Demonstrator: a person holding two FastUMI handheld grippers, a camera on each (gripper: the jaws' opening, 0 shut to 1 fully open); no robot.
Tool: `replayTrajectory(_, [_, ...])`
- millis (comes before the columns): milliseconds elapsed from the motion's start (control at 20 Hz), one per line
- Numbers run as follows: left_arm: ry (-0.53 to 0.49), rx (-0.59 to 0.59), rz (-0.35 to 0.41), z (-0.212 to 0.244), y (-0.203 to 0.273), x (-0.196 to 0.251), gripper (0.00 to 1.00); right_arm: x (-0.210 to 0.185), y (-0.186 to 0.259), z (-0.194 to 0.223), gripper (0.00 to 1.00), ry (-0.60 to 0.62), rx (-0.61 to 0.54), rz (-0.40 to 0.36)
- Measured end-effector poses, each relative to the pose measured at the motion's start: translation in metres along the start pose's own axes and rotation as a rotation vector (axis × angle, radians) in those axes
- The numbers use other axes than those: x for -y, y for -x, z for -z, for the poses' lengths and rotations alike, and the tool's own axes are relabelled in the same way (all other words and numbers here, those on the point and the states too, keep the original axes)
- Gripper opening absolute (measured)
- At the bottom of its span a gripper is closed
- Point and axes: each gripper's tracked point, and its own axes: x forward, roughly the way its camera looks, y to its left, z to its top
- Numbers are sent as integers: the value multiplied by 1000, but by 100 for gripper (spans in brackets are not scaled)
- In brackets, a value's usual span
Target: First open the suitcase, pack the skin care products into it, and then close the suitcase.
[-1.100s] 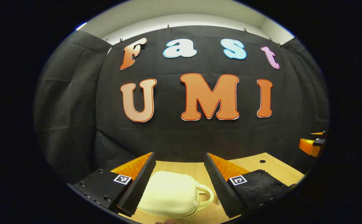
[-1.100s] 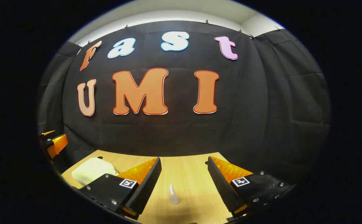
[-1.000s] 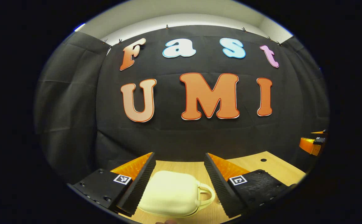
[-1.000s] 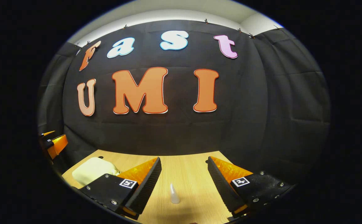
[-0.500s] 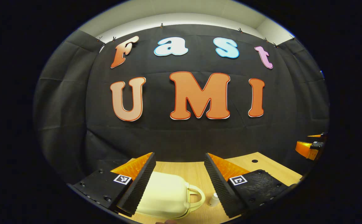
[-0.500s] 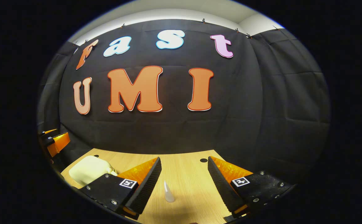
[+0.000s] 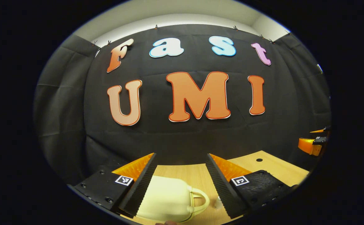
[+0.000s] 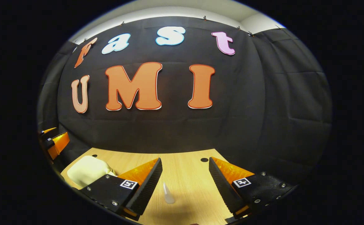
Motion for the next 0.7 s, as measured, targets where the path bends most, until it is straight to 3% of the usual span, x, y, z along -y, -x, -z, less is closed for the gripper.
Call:
replayTrajectory(150, [-139,-27,-14,19,2,2,98,2,0,11,95,5,-18,3])
replayTrajectory(350, [-403,-59,1,55,8,24,99,12,-2,27,95,-11,-58,14])
replayTrajectory(500, [-583,-97,84,91,7,56,99,25,-3,38,95,-26,-79,43])
replayTrajectory(700, [-739,-182,178,150,8,86,99,45,2,56,95,-46,-119,88])
